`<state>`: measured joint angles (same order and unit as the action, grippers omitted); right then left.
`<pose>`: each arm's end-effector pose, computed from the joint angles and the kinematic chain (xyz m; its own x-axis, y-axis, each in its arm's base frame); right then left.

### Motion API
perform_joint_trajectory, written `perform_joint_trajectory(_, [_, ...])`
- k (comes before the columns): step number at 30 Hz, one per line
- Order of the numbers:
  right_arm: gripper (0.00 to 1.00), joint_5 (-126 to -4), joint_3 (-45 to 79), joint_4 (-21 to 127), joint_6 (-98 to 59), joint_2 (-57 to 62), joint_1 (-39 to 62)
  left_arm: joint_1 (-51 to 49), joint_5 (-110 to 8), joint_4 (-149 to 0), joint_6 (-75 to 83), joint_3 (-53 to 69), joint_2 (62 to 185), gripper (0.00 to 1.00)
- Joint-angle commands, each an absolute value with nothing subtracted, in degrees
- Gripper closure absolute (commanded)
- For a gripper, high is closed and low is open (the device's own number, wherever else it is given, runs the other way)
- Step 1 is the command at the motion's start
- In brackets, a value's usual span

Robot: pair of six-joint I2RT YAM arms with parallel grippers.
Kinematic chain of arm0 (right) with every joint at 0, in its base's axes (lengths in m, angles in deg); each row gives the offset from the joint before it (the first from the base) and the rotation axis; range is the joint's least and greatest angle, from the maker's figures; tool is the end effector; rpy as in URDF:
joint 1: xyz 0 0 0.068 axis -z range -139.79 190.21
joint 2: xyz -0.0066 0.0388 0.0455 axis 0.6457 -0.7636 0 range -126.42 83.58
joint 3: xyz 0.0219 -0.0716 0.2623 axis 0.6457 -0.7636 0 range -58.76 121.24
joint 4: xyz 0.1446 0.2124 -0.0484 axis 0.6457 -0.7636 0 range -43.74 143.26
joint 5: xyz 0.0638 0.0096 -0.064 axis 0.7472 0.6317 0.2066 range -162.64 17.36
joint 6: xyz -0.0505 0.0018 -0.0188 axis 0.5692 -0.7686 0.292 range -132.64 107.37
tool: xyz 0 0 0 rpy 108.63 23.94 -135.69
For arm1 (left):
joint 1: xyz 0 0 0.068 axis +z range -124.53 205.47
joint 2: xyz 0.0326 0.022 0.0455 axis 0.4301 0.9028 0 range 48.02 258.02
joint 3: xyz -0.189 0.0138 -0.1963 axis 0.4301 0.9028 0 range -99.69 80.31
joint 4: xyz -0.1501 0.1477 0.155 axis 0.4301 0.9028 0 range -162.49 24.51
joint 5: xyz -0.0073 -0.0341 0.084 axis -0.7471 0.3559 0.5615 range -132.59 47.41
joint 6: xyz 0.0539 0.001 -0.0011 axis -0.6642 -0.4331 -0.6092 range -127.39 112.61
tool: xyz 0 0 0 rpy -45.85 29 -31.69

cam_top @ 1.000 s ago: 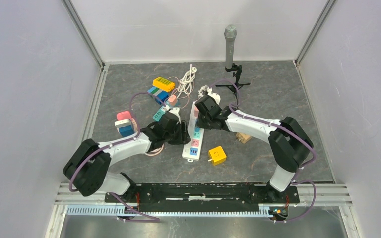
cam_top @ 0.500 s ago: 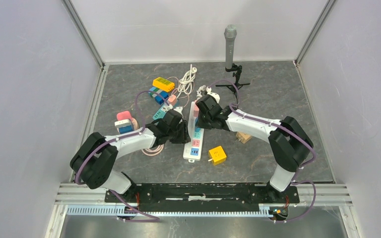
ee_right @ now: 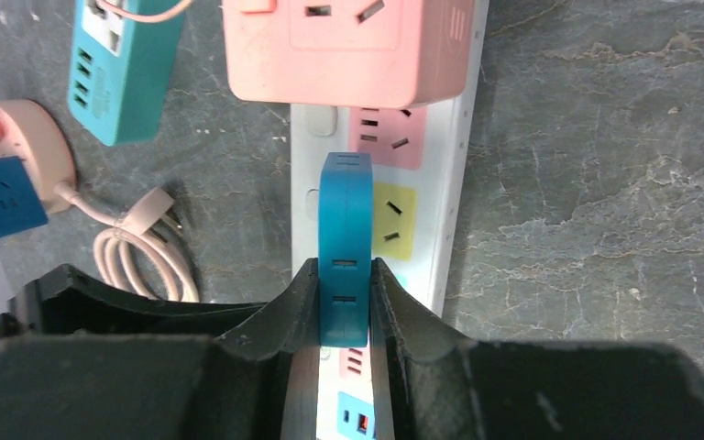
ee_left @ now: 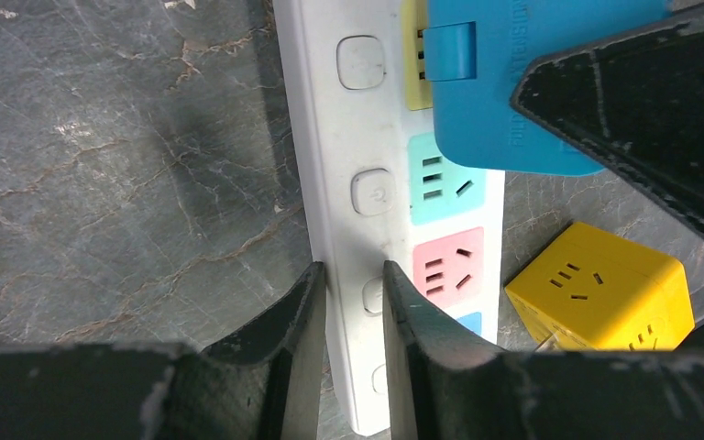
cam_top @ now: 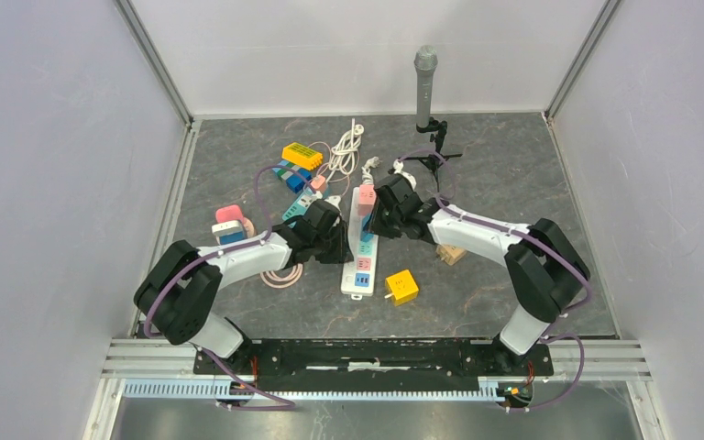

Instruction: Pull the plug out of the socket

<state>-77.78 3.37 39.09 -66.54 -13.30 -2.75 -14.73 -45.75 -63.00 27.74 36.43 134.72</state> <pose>0.2649 0.2424 0.2027 -0.8386 0.3188 -0.4416 0.0713 0.8681 0.4912 0.2218 -0.1902 0.1678 -0.8800 -0.0085 -0.4749 0.2004 0.8998 -0.3875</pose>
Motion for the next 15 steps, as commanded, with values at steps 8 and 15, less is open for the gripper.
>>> perform_joint_trajectory(8, [1.00,-72.0,2.7,47.2,-71.1,-6.0,-2.6,-14.7,-41.3,-58.1,25.6,37.4,138.0,0.71])
perform_joint_trajectory(15, [1.00,-81.4,1.2,43.1,-64.6,0.2,-1.1,-14.7,-42.3,-59.4,25.0,36.3,133.6,0.68])
